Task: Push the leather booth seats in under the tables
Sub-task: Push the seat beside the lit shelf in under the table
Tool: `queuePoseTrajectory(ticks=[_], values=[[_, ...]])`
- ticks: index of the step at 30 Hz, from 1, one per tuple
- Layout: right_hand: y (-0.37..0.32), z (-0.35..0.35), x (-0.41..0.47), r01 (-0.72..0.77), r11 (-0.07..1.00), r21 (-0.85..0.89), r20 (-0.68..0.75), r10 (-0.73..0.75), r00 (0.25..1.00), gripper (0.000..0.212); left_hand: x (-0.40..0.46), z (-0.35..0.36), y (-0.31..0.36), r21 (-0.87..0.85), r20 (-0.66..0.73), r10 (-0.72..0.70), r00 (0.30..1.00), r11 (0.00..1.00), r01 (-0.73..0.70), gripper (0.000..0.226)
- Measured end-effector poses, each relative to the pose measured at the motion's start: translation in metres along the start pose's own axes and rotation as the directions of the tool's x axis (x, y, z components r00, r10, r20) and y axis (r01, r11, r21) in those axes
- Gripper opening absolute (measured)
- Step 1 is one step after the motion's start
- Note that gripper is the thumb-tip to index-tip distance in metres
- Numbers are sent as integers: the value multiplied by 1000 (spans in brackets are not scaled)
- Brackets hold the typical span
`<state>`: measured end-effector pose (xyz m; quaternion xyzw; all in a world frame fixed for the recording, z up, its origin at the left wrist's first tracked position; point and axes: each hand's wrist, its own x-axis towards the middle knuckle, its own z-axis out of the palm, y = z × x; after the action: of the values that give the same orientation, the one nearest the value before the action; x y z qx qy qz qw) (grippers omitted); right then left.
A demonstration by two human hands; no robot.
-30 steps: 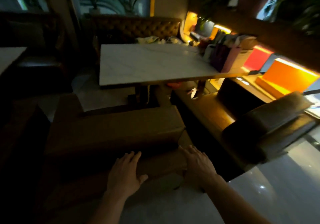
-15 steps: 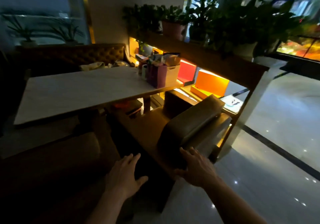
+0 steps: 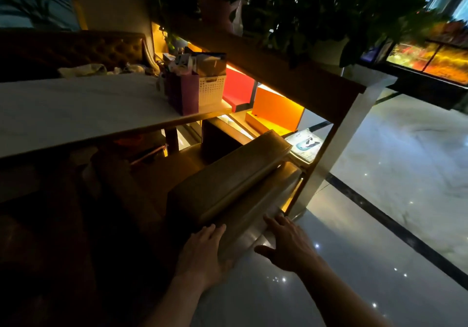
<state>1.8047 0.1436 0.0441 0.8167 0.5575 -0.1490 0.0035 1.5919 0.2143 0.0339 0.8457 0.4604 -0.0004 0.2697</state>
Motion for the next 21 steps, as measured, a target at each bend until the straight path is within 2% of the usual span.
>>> queuePoseTrajectory(ticks=[6,14,18,21], values=[[60,-5,94,38,999,-16,86,-37,996,96,108,31,31,-63,67,-32,997,997,36,86],[115,-9,196,117,991,-62,147,-107,983,96,194,71,52,-70,91,-135,987,987,142,89],[136,2,247,212,972,-102,225,-185,957,98,222,92,59,-103,42,-230,972,967,233,86],[150,9,286,342,930,-136,226,-307,924,103,232,106,62,-76,-39,-343,939,938,339,86]])
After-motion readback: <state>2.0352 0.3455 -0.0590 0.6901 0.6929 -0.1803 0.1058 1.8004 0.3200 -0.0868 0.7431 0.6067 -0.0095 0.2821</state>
